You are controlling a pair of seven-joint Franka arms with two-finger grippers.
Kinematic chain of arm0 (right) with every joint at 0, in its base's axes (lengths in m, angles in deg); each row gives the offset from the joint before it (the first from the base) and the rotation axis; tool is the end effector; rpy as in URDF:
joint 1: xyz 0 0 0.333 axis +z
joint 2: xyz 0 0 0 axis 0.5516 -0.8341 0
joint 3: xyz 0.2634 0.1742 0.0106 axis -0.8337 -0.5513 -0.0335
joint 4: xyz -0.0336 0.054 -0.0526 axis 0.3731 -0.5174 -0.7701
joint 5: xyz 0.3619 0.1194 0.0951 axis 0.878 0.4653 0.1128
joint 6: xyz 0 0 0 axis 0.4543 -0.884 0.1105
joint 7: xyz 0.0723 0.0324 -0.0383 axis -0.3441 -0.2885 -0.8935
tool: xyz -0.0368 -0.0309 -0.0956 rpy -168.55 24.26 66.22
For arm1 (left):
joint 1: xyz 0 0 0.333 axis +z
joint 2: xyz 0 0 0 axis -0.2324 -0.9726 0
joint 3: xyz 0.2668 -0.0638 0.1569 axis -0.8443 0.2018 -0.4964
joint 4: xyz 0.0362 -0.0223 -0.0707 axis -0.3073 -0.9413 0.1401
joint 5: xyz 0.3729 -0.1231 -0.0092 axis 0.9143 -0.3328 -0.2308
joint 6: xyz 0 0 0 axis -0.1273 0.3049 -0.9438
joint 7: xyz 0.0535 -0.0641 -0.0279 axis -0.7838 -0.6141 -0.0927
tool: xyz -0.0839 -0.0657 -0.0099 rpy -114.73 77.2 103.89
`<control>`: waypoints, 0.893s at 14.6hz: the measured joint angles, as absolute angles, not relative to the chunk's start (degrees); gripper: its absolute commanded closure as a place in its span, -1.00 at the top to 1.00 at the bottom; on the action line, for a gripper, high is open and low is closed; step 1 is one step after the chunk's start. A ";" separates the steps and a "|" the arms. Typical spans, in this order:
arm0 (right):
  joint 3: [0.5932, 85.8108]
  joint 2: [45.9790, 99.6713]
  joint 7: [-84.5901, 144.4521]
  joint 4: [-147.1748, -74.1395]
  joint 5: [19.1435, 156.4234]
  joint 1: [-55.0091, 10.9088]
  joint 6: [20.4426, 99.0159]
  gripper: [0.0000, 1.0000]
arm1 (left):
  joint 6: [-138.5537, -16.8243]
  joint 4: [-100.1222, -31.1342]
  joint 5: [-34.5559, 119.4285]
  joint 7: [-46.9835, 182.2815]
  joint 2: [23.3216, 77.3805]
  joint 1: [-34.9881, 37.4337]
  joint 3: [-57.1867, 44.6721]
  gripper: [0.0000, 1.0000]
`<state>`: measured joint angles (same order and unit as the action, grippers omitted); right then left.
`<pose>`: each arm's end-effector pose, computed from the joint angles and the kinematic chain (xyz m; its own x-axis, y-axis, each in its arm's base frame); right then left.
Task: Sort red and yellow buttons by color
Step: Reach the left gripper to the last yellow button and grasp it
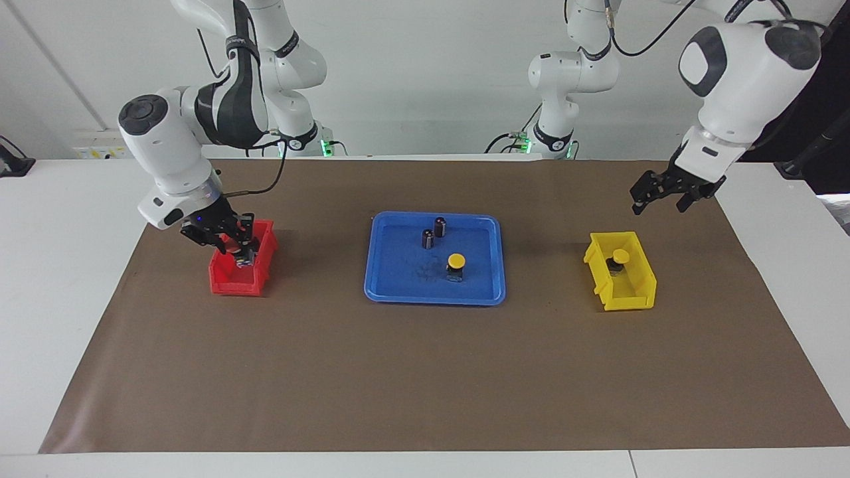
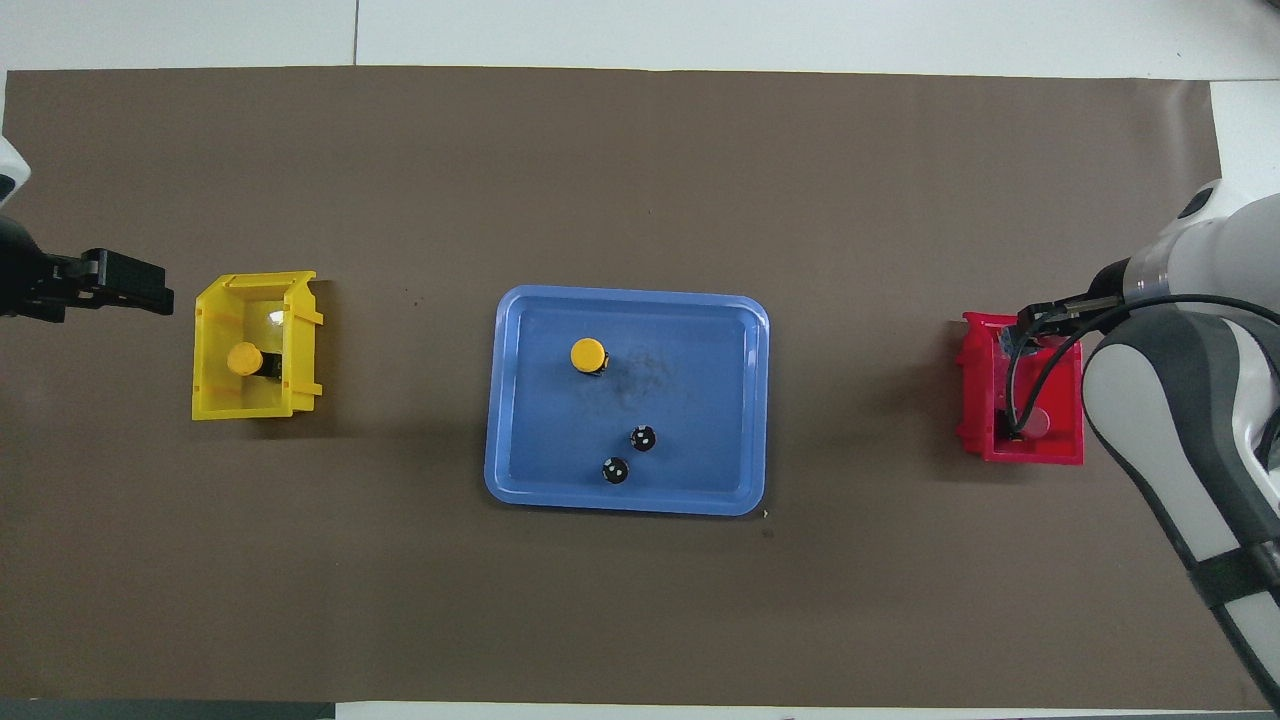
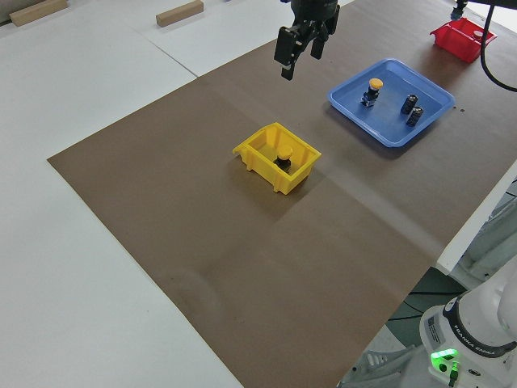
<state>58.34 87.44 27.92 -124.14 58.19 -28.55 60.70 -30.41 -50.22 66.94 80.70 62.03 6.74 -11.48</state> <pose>0.5530 -0.0280 0.4372 0.9932 0.1153 0.0129 0.1154 -0.9932 -0.0118 0.5436 -0.0438 0.6120 0.9992 -0.0367 -0.0177 -0.0365 -0.9992 0.0130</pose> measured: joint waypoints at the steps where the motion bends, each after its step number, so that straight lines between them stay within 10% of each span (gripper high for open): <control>1: 58.33 87.44 26.83 -124.62 58.16 -29.13 61.12 -0.67 | -27.50 -47.48 67.00 80.70 62.05 6.57 -11.42 1.00; 13: 58.26 87.14 24.39 -133.30 58.10 -31.31 70.51 -0.69 | -51.15 -59.31 65.48 54.97 55.45 -14.52 -9.57 1.00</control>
